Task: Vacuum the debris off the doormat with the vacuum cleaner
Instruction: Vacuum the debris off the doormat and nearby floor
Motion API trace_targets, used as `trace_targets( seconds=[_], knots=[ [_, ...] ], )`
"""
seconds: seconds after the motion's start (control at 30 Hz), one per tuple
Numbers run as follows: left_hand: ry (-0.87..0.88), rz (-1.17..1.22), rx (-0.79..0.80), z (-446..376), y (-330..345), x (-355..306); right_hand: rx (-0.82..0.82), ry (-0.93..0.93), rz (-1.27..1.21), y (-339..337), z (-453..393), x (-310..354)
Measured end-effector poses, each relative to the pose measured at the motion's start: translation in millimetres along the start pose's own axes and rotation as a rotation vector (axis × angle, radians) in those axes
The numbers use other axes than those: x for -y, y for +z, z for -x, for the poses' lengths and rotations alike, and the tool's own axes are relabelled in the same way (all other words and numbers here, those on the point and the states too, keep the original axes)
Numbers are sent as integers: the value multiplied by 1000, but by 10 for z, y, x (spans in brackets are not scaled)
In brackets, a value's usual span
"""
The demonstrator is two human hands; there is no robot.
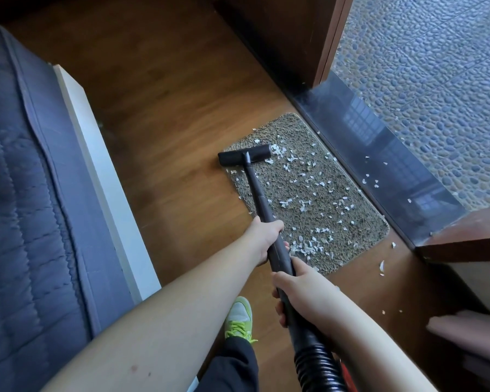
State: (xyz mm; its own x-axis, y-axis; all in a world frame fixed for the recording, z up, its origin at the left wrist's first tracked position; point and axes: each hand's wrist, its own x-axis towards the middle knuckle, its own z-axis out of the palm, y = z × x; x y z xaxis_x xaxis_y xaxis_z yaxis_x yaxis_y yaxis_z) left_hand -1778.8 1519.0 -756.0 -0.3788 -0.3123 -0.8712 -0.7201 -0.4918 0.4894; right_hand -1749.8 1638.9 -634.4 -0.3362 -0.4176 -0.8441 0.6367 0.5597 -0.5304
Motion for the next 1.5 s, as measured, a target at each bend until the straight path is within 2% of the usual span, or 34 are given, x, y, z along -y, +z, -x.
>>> trace_targets(
  seconds=[0.63,0.83,1.2,1.5],
  knots=[
    [-62,67,37,559,239,860,-35,-43,256,-190,516,-862],
    [-59,53,19,492,200,695,-20,-66,252,-181,408,-744],
    [-1,-68,-13,142,-118,87,-3,-36,53,95,-27,-187],
    [-32,-11,12,178,22,287,-12,-51,102,-13,165,-304]
  ],
)
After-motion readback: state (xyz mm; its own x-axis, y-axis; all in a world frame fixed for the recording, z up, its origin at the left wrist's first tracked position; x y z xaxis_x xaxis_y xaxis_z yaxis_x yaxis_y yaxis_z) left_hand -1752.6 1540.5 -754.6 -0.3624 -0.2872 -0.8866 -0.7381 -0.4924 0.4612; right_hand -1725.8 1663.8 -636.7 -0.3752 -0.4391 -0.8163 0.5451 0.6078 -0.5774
